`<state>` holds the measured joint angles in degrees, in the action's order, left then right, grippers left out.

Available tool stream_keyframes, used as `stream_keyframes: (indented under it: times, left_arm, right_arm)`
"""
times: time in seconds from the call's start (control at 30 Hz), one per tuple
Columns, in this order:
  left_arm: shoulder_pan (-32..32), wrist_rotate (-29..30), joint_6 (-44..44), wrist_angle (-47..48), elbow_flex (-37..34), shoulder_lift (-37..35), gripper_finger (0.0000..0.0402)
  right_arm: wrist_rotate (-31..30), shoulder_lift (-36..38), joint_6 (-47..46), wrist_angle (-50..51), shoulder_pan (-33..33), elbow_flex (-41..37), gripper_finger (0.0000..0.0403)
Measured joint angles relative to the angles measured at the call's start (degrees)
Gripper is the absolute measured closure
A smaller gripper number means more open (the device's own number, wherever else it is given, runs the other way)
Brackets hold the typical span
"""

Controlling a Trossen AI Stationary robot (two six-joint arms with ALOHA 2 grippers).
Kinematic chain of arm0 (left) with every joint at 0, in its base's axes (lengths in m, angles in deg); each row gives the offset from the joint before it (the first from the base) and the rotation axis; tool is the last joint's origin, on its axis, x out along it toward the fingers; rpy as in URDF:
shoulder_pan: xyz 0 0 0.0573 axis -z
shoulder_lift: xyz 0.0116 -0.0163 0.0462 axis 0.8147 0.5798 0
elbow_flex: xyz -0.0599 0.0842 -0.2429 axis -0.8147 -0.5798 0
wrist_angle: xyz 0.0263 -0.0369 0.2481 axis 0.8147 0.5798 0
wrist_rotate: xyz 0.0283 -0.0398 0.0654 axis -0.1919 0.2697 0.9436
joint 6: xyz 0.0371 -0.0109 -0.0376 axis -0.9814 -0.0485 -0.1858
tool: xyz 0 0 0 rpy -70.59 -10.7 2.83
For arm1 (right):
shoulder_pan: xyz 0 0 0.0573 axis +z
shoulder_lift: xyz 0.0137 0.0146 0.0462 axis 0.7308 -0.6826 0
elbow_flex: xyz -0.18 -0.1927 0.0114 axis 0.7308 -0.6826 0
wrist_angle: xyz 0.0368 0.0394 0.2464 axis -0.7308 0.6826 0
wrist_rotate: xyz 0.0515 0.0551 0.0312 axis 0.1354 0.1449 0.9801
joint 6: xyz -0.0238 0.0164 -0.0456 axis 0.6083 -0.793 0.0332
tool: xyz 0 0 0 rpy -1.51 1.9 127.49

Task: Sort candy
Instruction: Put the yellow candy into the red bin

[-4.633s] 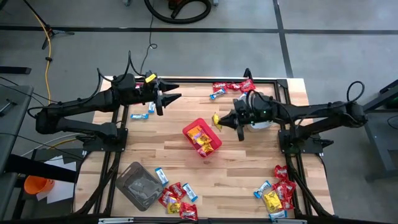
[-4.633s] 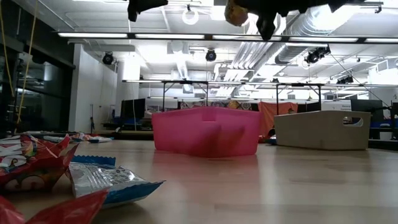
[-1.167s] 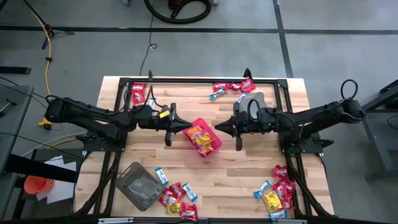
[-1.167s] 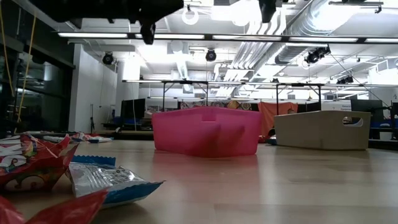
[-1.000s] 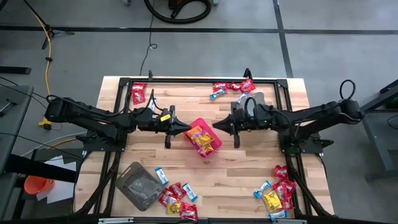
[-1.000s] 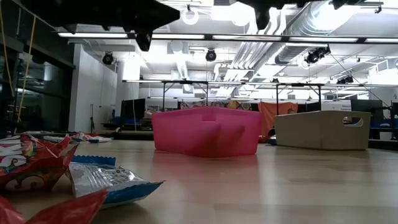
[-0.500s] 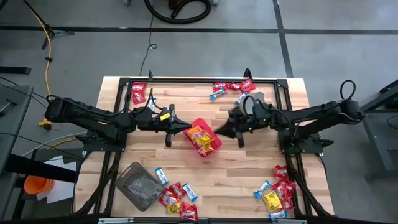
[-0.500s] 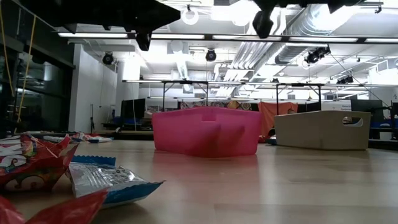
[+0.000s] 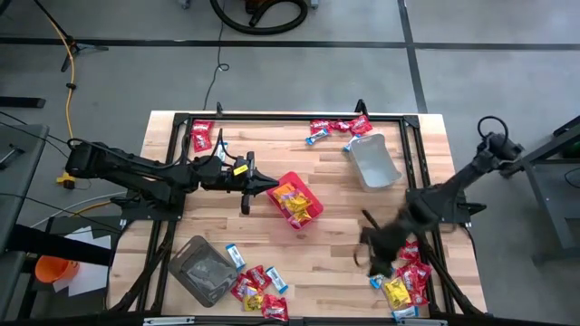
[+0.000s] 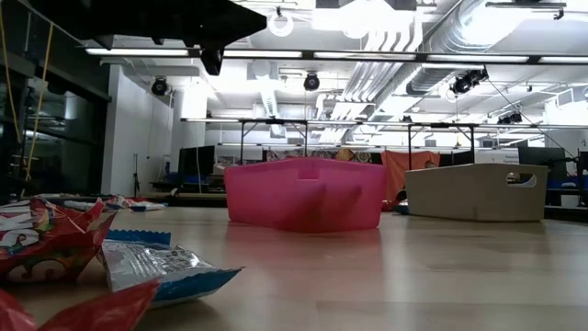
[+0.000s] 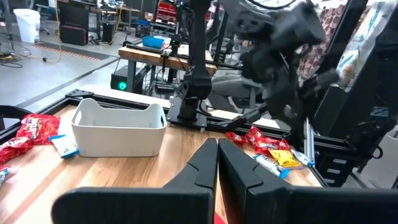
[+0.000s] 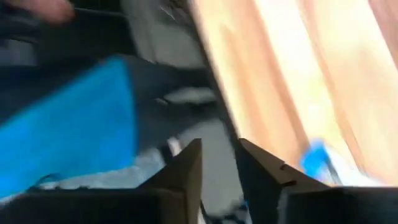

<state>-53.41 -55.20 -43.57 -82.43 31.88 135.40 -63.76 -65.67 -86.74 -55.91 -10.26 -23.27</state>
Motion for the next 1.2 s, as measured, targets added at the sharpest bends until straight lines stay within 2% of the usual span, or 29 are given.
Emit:
stream_keyframes:
  times: [0.2,0.33,0.47,0.67,0.83,1.0,1.1,1.2]
  left_arm:
    - [0.00,0.00,-0.49,0.04,0.00,0.00,0.0401]
    - [0.00,0.00,-0.50,0.09,0.02,0.00,0.0401]
    - [0.00,0.00,-0.50,0.11,0.04,0.00,0.0401]
    - [0.00,0.02,-0.50,0.11,0.04,0.00,0.0401]
    - [0.00,0.04,-0.51,0.45,0.04,0.00,0.0401]
    - [0.00,0.09,-0.52,0.63,0.04,0.00,0.0401]
    - [0.00,0.91,-0.52,0.71,0.04,0.00,0.0401]
    - [0.00,1.92,-0.54,0.87,0.04,0.00,0.0401]
  right_arm:
    - [-9.76,-0.88,-20.94,11.95,13.63,-0.04,0.0214]
    - [-9.91,-3.93,-28.30,12.41,17.16,-0.04,0.0161]
    - [-7.33,-8.49,-28.62,9.23,17.99,-0.04,0.0137]
    - [-1.33,-16.83,-27.77,5.30,18.11,-0.04,0.0135]
    - [0.49,-22.66,-28.07,4.54,18.11,-0.04,0.0135]
    - [2.13,-25.07,-28.24,4.15,18.07,0.24,0.0144]
    - [2.03,-24.17,-28.18,4.64,18.10,0.10,0.0182]
    - [0.37,-21.49,-27.64,5.41,18.18,-0.15,0.0258]
